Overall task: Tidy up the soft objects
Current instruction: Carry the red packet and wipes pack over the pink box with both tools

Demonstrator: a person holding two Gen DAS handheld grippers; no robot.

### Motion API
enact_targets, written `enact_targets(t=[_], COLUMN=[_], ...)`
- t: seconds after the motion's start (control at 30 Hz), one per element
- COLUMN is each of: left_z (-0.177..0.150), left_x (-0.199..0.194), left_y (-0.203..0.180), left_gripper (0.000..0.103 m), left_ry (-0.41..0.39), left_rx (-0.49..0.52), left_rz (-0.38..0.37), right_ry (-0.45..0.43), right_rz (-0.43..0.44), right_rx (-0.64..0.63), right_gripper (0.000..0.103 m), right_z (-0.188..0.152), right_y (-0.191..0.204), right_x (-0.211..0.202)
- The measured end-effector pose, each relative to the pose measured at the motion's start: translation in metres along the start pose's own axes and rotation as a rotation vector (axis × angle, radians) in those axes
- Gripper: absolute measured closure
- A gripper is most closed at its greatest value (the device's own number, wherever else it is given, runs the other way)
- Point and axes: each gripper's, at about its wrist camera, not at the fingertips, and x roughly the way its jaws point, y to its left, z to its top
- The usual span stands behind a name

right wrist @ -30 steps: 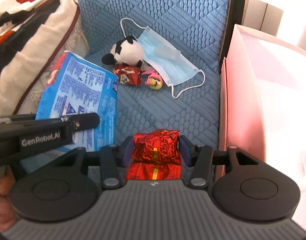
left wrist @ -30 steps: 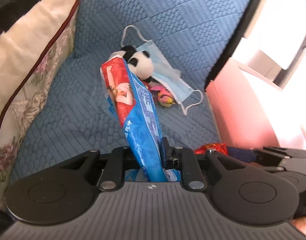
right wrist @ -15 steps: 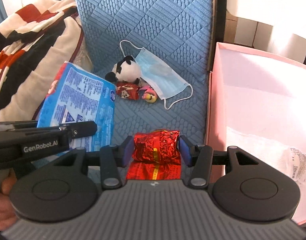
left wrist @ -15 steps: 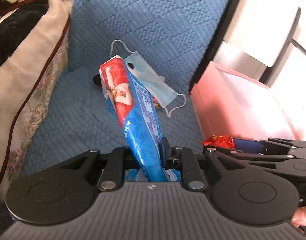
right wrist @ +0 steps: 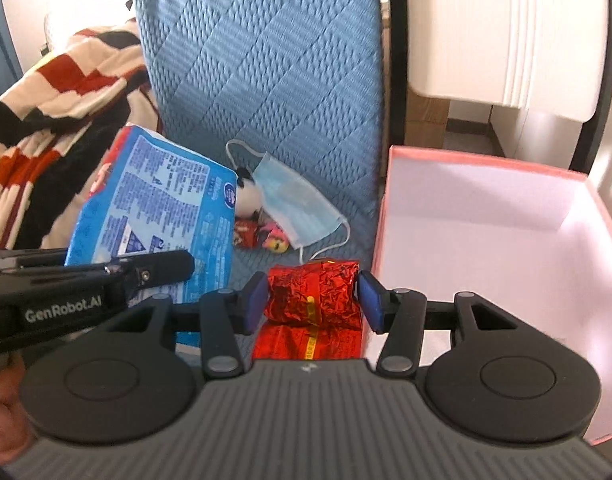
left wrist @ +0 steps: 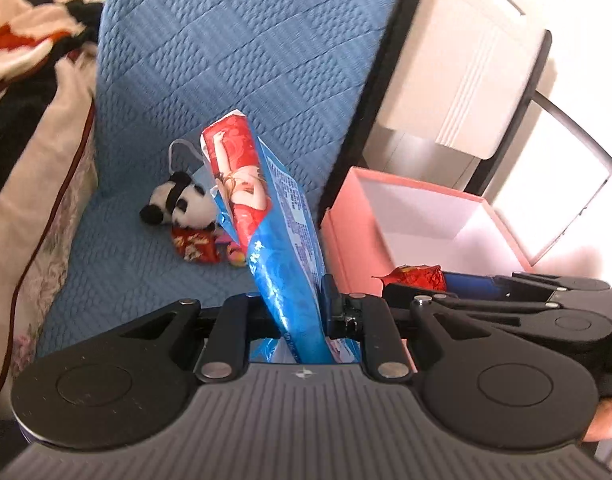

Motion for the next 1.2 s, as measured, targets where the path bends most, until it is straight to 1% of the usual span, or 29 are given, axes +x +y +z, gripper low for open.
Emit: enact_targets(t=[0.27, 0.47, 0.67, 0.8, 0.97, 1.2], left_z=[0.023, 0.046, 0.066, 0.071, 0.069, 0.058], left_x=[-0.017, -0.025, -0.023, -0.015, 0.005, 0.045], left_y=[-0.035, -0.063, -0.095, -0.114, -0.129, -0.150], left_gripper=[0.083, 0.083, 0.083, 0.083, 0.083, 0.083], left_ry=[-0.042, -0.058, -0.065, -0.059, -0.036, 0.030], left_rx=[0.001, -0.001, 0.018, 0.027, 0.035, 0.056], left_rz=[-0.020, -0.027, -0.035, -0.040, -0.048, -0.041], right_ry=[-0.042, -0.062, -0.080, -0.066, -0.045, -0.003], right_rz=[-0.001, 0.006, 0.003, -0.005, -0.019, -0.043], right_rx=[0.006, 0.028, 0.049, 0.052, 0.063, 0.085], right_gripper=[0.051, 0.050, 0.051, 0.051, 0.050, 0.050], right_z=[0.020, 0.035, 0.048, 0.048, 0.041, 0.026], right_y=[-0.026, -0.045, -0.070, -0.087, -0.111, -0.144], right_x=[-0.030, -0.051, -0.065, -0.062, -0.055, -0.034])
